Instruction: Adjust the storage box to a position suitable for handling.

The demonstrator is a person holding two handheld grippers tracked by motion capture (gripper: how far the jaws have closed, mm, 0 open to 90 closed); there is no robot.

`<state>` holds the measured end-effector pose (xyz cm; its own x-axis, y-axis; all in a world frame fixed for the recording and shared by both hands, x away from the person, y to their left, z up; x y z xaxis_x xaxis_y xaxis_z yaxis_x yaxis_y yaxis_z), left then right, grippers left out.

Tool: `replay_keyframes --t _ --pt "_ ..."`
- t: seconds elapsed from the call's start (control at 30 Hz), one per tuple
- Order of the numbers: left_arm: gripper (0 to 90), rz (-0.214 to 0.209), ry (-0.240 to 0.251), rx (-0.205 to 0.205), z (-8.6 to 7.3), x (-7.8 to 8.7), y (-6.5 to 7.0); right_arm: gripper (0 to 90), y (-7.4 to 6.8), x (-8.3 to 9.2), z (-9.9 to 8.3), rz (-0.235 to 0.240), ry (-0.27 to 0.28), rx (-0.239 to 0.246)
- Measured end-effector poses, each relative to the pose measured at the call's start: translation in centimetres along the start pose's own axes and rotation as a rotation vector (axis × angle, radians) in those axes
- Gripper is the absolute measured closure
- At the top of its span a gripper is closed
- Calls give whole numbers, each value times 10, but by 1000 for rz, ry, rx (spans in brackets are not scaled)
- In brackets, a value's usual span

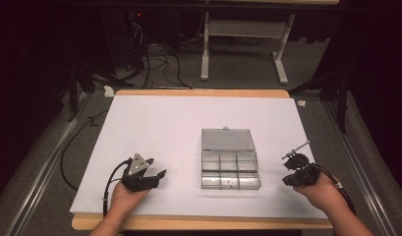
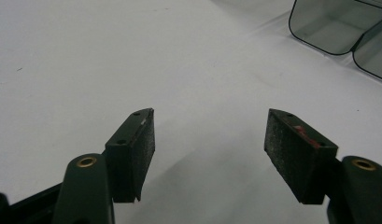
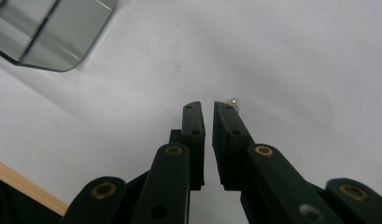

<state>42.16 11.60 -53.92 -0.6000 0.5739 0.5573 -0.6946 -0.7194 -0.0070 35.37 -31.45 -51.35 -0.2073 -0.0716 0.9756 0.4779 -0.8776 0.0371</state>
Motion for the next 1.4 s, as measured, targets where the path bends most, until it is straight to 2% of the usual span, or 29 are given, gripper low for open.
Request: replay_keyframes --t 0.23,0.53,0.7,0.83,0.97,1.1,1.4 --pt "340 -2 0 0 0 0 0 826 9 -10 -2 -11 -30 -13" --pt "340 -9 2 0 0 0 1 731 14 -18 2 -30 -47 -30" --pt "340 -7 3 -4 0 0 1 714 15 -24 4 -15 -57 -37" --pt "340 -5 0 -2 0 0 1 719 16 -25 5 -6 -65 -41" --pt "341 -5 1 -6 0 0 1 724 17 -26 5 15 -72 -66" --pt "341 -5 0 -7 0 0 1 751 17 -26 6 12 -73 -35" --pt "341 -8 0 -5 0 0 1 849 16 -25 8 7 -88 -9"
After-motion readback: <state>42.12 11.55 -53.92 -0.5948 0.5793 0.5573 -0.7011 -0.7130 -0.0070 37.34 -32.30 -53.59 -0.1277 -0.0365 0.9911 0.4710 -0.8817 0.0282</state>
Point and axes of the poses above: each handheld gripper's, and its own axes: x roughly backward along the jaws, z roughly out of its top, y roughly to its right, the point moved 10 cm from there along -x, roughly forward along the jaws, and after that the axes turned 1 degree about x, right-handed, at the moved point
